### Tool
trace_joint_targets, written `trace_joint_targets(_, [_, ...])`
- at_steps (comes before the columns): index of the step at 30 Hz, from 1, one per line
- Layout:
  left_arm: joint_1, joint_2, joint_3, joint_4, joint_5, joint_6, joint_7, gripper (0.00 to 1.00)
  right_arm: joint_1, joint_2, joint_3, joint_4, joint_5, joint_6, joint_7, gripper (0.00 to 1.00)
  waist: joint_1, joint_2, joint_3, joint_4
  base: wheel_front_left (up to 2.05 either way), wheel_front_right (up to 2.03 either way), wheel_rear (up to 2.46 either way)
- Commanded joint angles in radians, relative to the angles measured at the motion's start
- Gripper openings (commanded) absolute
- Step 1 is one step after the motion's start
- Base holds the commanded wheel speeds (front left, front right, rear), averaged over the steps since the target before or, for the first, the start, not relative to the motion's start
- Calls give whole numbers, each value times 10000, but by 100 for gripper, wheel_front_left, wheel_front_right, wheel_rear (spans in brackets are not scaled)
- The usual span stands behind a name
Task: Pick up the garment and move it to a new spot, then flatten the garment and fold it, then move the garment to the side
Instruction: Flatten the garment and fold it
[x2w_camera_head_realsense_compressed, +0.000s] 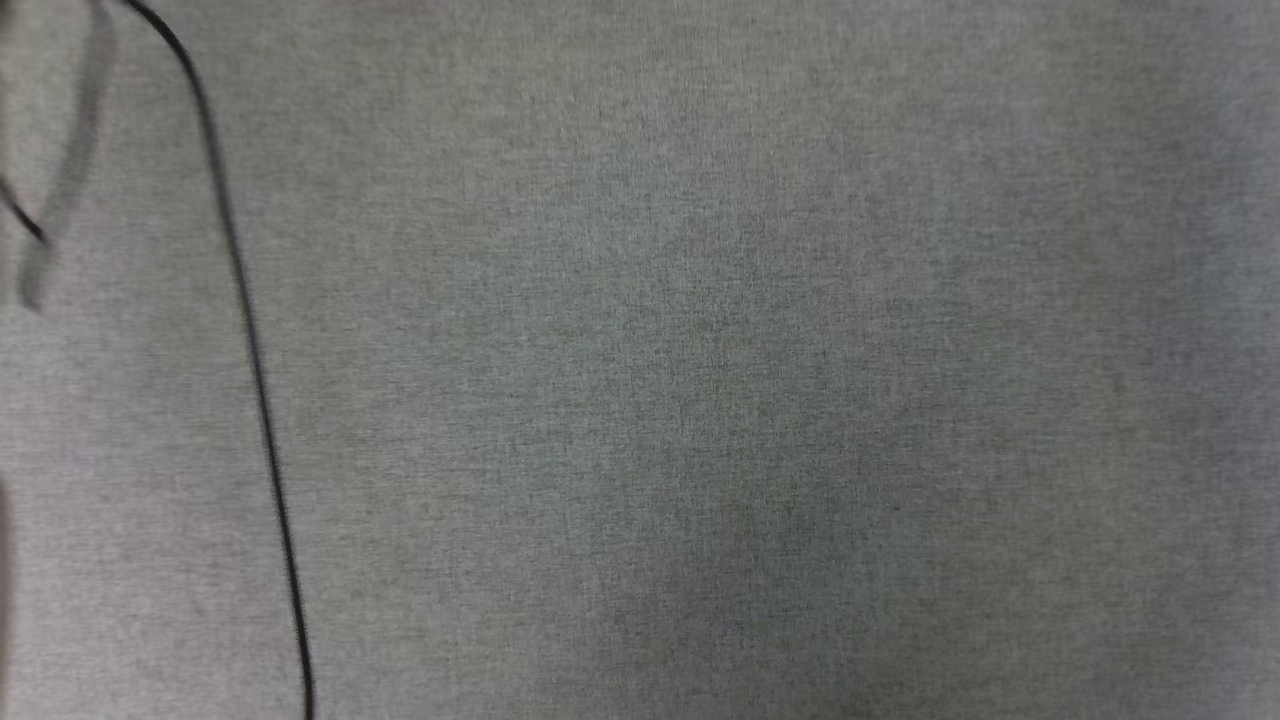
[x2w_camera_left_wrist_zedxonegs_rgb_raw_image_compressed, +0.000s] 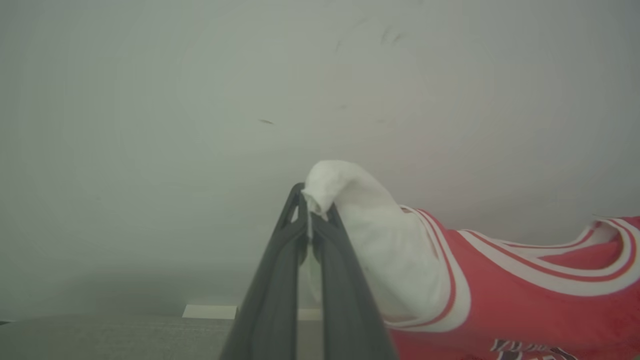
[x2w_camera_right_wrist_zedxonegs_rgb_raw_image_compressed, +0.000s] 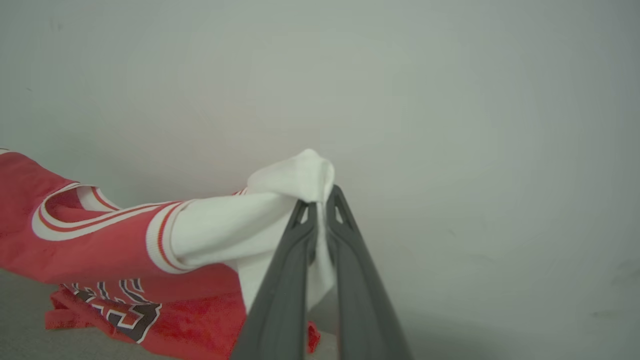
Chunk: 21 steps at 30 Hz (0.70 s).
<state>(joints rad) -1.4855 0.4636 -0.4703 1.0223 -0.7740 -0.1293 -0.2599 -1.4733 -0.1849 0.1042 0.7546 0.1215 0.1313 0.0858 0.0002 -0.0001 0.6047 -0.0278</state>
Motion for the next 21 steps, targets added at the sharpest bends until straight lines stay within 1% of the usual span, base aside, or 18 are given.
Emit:
trace_joint_targets(1, [686, -50, -170, -237, -139, -13, -59, 0, 526, -89, 194, 78, 181, -10, -190, 0, -2, 1, -273, 82, 0, 0, 0])
trace_joint_targets(5, [2468, 101, -55, -1179, -788, -4, -68, 0, 2148, -281, 652, -62, 929, -10, -697, 0, -2, 1, -845, 154, 0, 0, 0])
trace_joint_targets(9, [4512, 179, 421, -2240, -836, -7, -69, 0, 3997, -572, 861, -482, 1558, -10, -1035, 0, -2, 1, -1495, 198, 0, 0, 0])
trace_joint_targets(11, [5539, 217, 889, -2810, -639, -7, -71, 0, 4980, -640, 891, -745, 1836, -8, -1163, 0, -2, 1, -1874, 202, 0, 0, 0])
trace_joint_targets(15, [7569, -42, 1589, -3905, -38, -8, -62, 0, 6882, -870, 586, -1484, 2215, -8, -1256, 0, -2, 1, -2580, 299, 0, 0, 0])
trace_joint_targets(17, [8435, -54, 2024, -4375, 308, -6, -62, 0, 7851, -824, 420, -1926, 2355, -8, -1231, 0, -2, 1, -2896, 309, 0, 0, 0])
trace_joint_targets(21, [10212, -388, 2529, -5072, 850, -6, -59, 0, 9748, -710, -101, -2807, 2509, -8, -1147, 0, -2, 1, -3577, 342, 0, 0, 0])
